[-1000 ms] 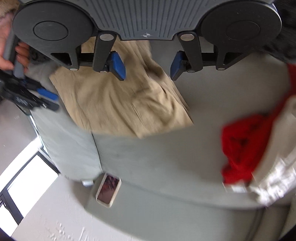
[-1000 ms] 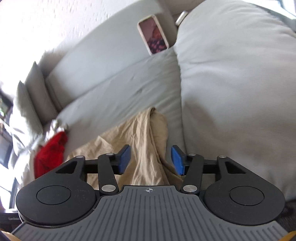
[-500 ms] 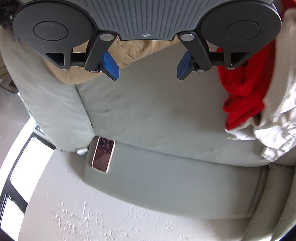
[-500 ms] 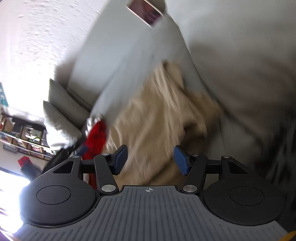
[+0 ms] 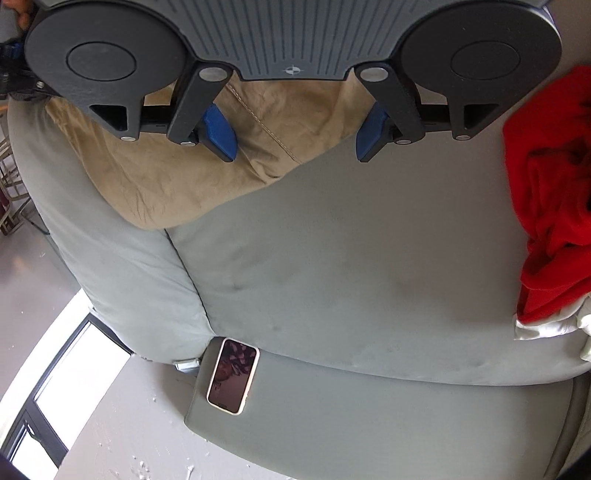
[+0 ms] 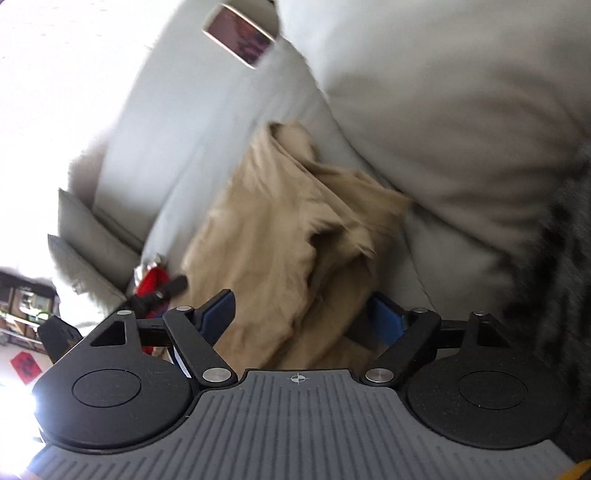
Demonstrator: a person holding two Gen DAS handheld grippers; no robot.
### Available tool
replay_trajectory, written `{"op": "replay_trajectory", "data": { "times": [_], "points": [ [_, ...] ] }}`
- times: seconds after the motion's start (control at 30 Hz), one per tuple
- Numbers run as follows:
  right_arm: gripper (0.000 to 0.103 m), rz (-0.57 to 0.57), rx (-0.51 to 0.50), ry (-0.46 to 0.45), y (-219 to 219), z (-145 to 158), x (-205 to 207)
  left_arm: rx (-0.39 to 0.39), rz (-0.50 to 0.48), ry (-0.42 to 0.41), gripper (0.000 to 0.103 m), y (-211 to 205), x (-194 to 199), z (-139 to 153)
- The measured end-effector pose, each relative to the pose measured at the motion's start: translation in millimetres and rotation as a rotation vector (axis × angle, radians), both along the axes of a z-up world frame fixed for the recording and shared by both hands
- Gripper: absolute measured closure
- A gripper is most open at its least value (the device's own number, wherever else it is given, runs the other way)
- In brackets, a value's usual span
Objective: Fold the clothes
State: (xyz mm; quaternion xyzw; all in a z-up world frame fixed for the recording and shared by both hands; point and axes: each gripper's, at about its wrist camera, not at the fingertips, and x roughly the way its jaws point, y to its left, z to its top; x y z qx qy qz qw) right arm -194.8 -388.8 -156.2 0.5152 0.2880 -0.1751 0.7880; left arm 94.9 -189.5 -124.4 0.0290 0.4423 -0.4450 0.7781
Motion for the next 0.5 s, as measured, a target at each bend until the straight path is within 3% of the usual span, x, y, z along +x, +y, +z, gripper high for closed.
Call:
{"op": "replay_trajectory", "data": {
  "times": [0.23, 0.27, 0.3, 0.37, 0.5],
  "points": [
    [0.025, 0.043, -0.167, 0.008, 13.8, 0.6, 27.4, 0.010, -0.017, -0.011, 0.036, -0.9, -6.2, -3.9],
    [0.039, 0.046, -0.192, 0.018, 15.1, 1.4, 29.1, 0.010, -0.017, -0.011, 0.037, -0.8, -6.7, -4.1],
    [0.061, 0.048, -0.205, 0.021, 14.7, 2.0, 29.9, 0.011, -0.016, -0.012, 0.038, -0.9, -7.3, -3.5],
    [0.079, 0.048, -0.163, -0.007, 5.1, 2.2, 27.4, 0.013, -0.012, -0.015, 0.044, -0.9, -8.8, -2.0],
    [0.087, 0.058, -0.201, -0.044, -5.8, 16.6, 15.9, 0.032, 0.011, 0.015, 0.052, 2.9, -18.4, 7.9]
  ]
}}
